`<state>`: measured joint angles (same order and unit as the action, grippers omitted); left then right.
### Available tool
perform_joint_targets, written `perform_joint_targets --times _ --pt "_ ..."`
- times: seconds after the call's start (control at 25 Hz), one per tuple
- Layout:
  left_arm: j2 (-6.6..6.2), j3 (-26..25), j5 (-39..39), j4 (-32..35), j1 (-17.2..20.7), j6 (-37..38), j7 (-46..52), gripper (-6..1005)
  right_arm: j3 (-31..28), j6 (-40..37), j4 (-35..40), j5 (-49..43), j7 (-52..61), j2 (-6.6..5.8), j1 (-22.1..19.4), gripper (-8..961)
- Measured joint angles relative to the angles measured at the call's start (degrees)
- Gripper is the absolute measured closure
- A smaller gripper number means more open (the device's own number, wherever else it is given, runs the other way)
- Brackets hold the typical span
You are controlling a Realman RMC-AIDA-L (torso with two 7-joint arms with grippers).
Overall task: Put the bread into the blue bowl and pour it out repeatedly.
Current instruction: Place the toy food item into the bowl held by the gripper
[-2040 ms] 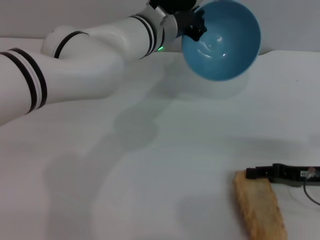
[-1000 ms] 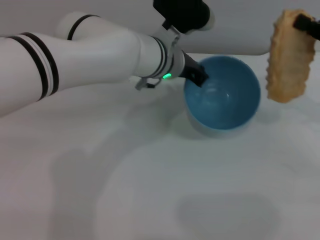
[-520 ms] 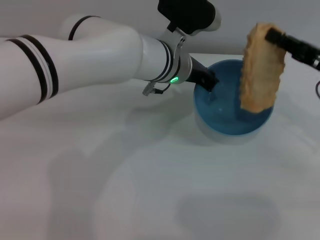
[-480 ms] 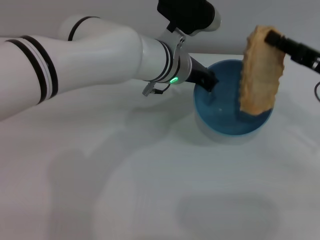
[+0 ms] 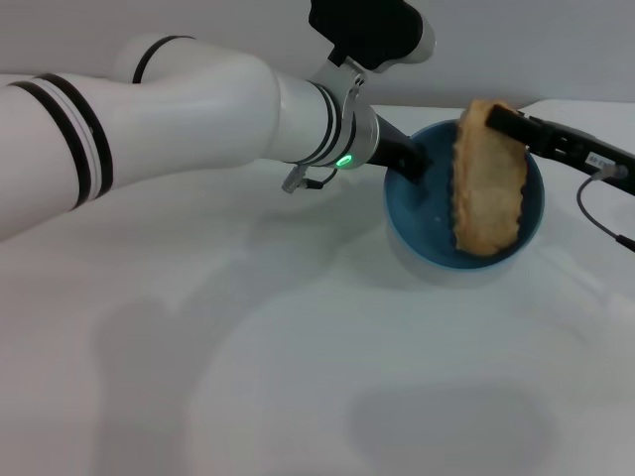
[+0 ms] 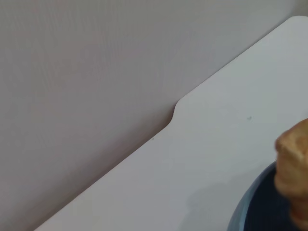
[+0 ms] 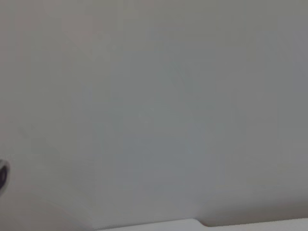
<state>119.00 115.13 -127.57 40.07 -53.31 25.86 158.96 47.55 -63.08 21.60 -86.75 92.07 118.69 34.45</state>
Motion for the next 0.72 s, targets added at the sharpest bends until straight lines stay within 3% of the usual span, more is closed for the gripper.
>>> perform_joint_targets --times 0.48,0.56,0.72 --pt "-0.01 0.0 0.13 -0.41 0.53 0.1 0.04 1000 2.32 0.68 -0.58 0.08 -1.06 -0.07 1.01 707" --pt "-0.03 -0.07 0.13 -0.5 0.56 0.37 0.04 1000 1.93 0.68 -0.29 0.36 -1.08 -0.1 0.52 523" --pt "-0.24 -0.9 0.13 -0.85 0.3 3.58 0.04 999 1.18 0.77 2.72 0.6 -0.87 -0.18 -1.32 470"
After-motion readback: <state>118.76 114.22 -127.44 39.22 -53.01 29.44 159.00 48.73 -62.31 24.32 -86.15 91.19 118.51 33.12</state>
